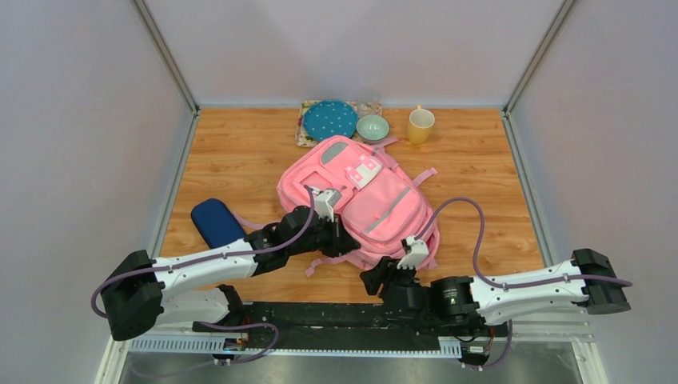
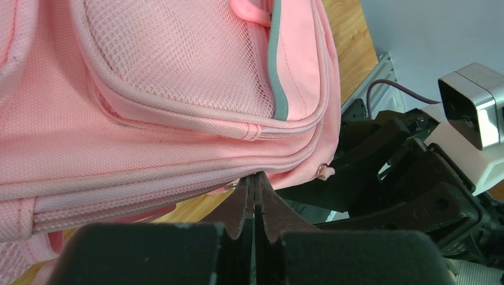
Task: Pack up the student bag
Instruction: Zip the student bag at the center of the board.
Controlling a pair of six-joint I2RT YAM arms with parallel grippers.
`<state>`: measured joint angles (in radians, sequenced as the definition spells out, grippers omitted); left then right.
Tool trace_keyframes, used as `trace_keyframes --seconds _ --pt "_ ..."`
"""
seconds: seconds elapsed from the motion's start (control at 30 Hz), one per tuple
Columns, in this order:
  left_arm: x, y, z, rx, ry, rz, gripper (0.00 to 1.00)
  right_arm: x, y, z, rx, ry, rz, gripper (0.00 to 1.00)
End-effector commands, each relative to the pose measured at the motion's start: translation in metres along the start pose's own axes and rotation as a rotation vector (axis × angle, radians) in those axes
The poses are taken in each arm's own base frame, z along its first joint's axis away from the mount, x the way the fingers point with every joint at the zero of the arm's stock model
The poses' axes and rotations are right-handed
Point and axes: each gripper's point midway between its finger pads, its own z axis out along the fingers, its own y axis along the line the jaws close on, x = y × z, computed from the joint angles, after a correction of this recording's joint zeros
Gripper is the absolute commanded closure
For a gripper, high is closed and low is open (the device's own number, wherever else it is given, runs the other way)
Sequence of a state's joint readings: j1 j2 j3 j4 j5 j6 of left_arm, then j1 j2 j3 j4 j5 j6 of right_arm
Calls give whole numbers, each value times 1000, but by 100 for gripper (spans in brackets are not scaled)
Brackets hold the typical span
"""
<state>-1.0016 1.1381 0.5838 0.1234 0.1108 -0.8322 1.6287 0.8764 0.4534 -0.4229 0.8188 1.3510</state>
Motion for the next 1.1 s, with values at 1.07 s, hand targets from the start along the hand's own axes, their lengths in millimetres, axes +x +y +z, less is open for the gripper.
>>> trace_keyframes --seconds 1.07 --pt "-46 -79 1 183 -67 58 100 -27 20 27 226 -244 -70 59"
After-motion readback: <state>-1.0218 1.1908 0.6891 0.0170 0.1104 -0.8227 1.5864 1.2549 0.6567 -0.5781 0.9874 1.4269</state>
